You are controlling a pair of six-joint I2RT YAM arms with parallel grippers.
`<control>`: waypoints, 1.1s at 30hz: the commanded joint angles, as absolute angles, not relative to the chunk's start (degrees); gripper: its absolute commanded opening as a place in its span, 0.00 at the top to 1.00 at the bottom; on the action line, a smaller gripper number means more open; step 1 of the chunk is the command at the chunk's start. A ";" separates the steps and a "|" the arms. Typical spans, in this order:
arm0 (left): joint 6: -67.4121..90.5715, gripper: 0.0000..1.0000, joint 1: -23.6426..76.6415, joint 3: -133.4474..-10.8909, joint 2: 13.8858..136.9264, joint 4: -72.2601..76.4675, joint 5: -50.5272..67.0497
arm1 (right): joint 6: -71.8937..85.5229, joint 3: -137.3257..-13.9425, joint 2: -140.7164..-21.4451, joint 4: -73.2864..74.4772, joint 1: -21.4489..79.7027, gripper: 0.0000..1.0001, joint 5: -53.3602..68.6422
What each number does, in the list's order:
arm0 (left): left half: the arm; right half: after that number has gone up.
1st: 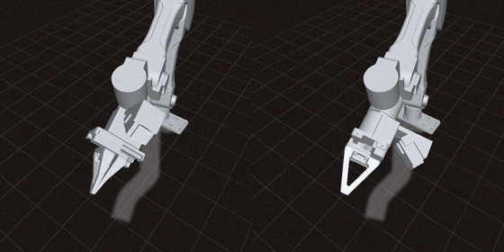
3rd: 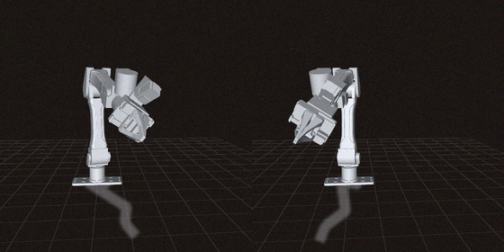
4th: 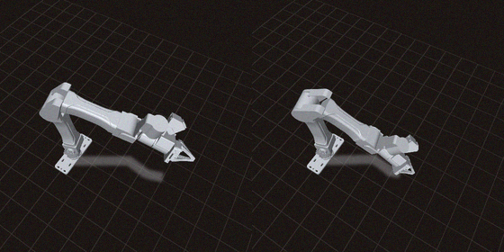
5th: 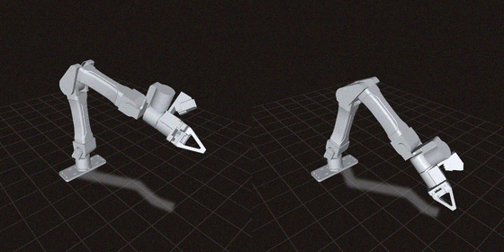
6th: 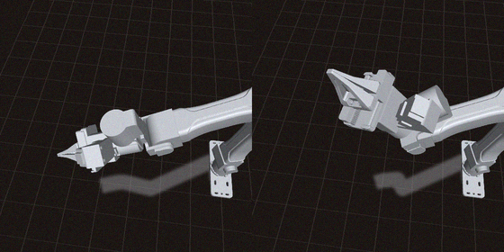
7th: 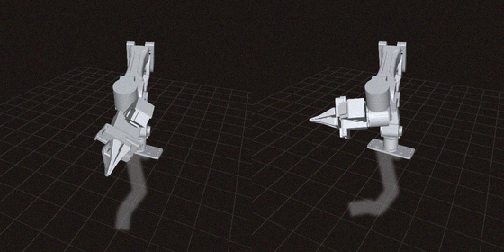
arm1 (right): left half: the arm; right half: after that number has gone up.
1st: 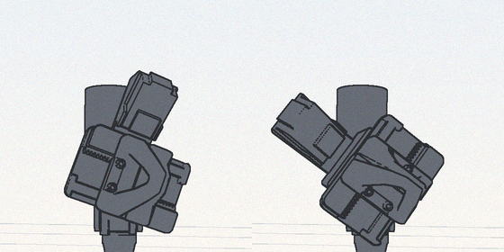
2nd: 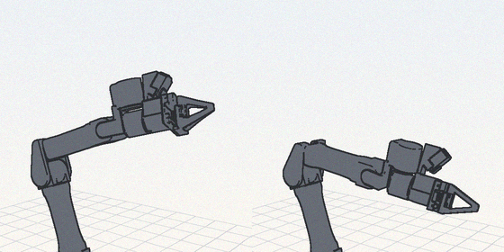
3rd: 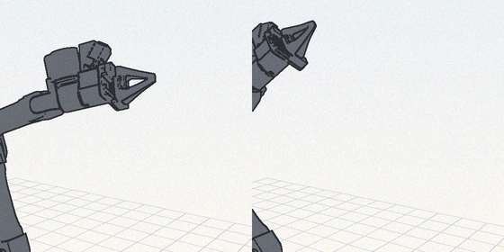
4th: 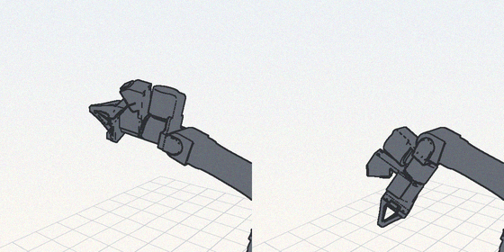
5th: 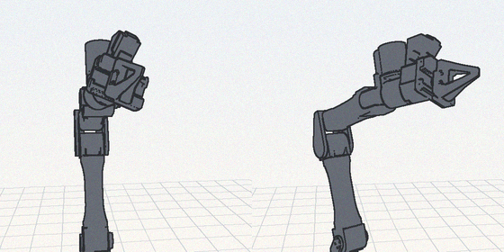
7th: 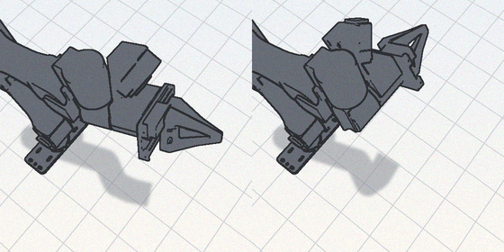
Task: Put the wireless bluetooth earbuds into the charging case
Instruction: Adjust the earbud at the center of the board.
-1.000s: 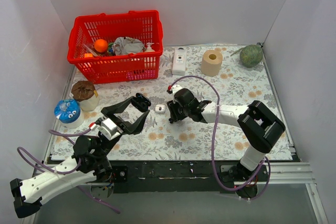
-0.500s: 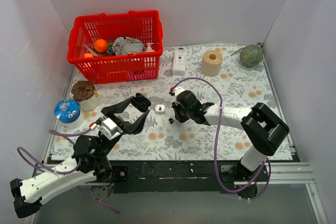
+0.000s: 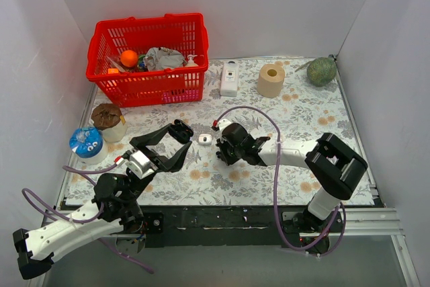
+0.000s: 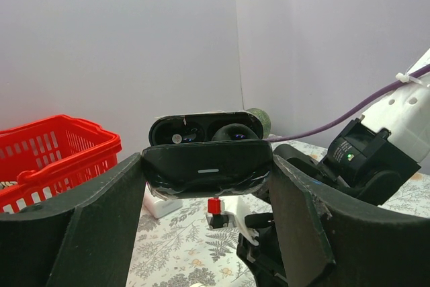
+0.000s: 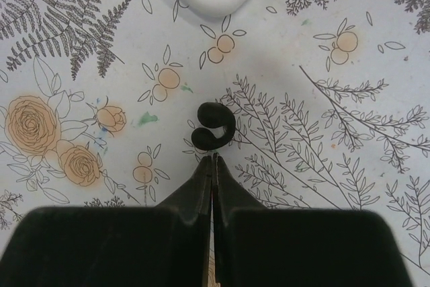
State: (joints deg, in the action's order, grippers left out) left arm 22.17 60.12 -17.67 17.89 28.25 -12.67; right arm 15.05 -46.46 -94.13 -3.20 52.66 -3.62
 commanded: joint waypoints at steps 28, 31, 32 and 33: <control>23.03 1.00 60.21 -18.02 17.76 27.42 -12.39 | 14.59 -52.38 -92.29 -2.72 52.91 0.90 -7.12; 23.03 1.00 60.21 -18.11 17.67 27.07 -12.65 | 14.76 -53.78 -92.20 -2.02 52.21 0.78 -7.82; 23.03 1.00 60.21 -18.19 17.58 27.07 -12.66 | 14.94 -54.75 -92.81 -1.67 52.03 0.76 -7.65; 22.94 1.00 60.21 -18.28 17.49 26.98 -12.74 | 14.94 -55.19 -93.07 -1.41 51.94 0.76 -7.30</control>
State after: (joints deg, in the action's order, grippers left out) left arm 22.96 60.12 -17.67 17.89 27.31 -12.67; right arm 14.92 -52.71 -93.30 -1.87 52.69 -5.74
